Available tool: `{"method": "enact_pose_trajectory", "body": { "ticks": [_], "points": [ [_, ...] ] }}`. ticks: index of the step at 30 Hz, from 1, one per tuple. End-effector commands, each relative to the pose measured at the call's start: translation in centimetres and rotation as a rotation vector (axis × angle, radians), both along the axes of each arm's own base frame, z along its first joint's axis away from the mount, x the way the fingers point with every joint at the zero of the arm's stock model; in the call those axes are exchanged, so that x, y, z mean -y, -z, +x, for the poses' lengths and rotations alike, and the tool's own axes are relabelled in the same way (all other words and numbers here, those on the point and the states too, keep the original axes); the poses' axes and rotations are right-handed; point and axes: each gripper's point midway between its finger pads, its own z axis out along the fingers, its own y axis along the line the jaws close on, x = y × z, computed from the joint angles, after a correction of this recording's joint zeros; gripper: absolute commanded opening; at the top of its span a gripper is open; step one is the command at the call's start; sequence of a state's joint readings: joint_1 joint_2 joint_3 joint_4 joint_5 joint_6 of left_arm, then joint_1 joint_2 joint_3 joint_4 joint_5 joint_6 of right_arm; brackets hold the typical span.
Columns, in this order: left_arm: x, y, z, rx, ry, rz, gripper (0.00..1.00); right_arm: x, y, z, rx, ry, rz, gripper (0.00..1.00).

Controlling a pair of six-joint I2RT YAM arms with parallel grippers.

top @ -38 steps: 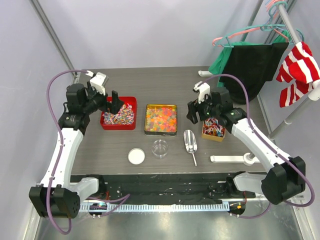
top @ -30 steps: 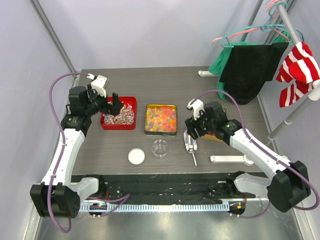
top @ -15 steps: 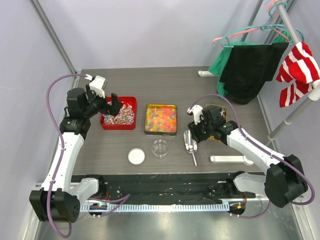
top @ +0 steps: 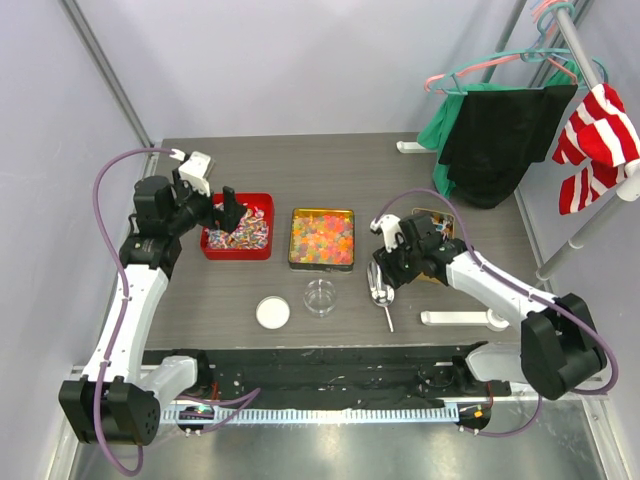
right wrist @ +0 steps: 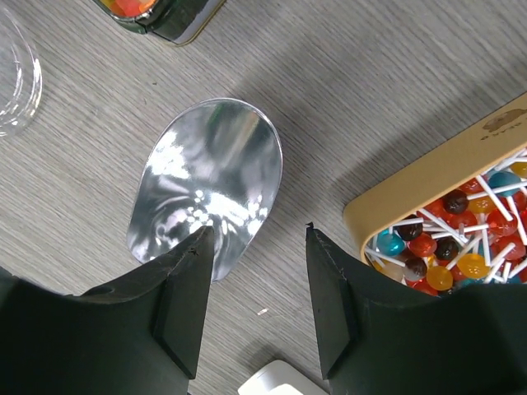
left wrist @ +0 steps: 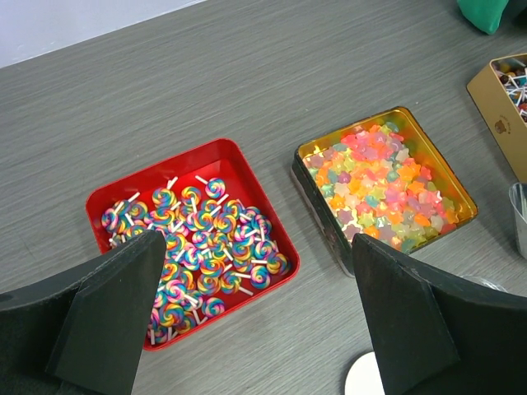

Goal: Pack the candies
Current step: Pick up the spatula from the center of the board.

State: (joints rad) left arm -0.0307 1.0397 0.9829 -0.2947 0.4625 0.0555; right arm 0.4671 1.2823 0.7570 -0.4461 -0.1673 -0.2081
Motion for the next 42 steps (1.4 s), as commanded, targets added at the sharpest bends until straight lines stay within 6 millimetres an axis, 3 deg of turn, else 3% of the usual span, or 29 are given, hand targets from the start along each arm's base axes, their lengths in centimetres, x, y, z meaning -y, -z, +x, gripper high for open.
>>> {"method": "enact_pose_trajectory", "body": {
  "ticks": [1, 6, 12, 14, 16, 20, 23, 27, 33, 36, 37, 42],
  "points": [
    [0.4, -1.7, 0.0, 0.064, 0.017, -0.021, 1.00, -0.2, 0.2, 0.6, 0.011, -0.017, -0.001, 0.53],
    [0.5, -1.9, 0.0, 0.067, 0.022, -0.025, 1.00, -0.3, 1.1, 0.4, -0.018, -0.029, -0.009, 0.52],
    [0.5, -1.6, 0.1, 0.059, 0.022, -0.025, 1.00, -0.5, 1.9, 0.3, -0.050, -0.039, -0.012, 0.44],
    [0.6, -1.5, 0.2, 0.057, 0.024, -0.030, 1.00, -0.8, 1.9, 0.1, -0.056, -0.052, 0.000, 0.38],
    [0.7, -1.3, 0.3, 0.052, 0.029, -0.034, 1.00, -1.0, 1.7, 0.1, -0.059, -0.056, 0.008, 0.23],
    [1.3, -1.2, 0.3, 0.043, 0.058, -0.056, 1.00, -1.4, 1.1, 0.0, -0.057, -0.061, 0.025, 0.04],
    [2.2, -1.0, 0.3, 0.026, 0.100, -0.078, 1.00, -1.8, 0.4, 0.0, -0.050, -0.070, 0.036, 0.01],
    [5.0, -1.7, -0.2, 0.002, 0.213, -0.128, 1.00, -2.6, -1.5, 0.6, 0.034, -0.104, 0.011, 0.01],
    [9.1, -3.2, -1.2, -0.011, 0.372, -0.156, 1.00, -3.6, -6.1, 2.9, 0.233, -0.132, -0.054, 0.01],
    [11.3, -2.5, -1.8, -0.084, 0.452, -0.187, 0.97, -4.0, -8.9, 4.6, 0.346, -0.127, -0.123, 0.01],
    [12.0, -2.3, -2.2, -0.106, 0.489, -0.198, 0.96, -5.0, -10.2, 4.9, 0.388, -0.148, -0.126, 0.01],
    [14.8, -0.3, -2.7, -0.228, 0.577, -0.200, 0.96, -6.1, -13.0, 6.0, 0.508, -0.183, -0.232, 0.01]
  ]
}}
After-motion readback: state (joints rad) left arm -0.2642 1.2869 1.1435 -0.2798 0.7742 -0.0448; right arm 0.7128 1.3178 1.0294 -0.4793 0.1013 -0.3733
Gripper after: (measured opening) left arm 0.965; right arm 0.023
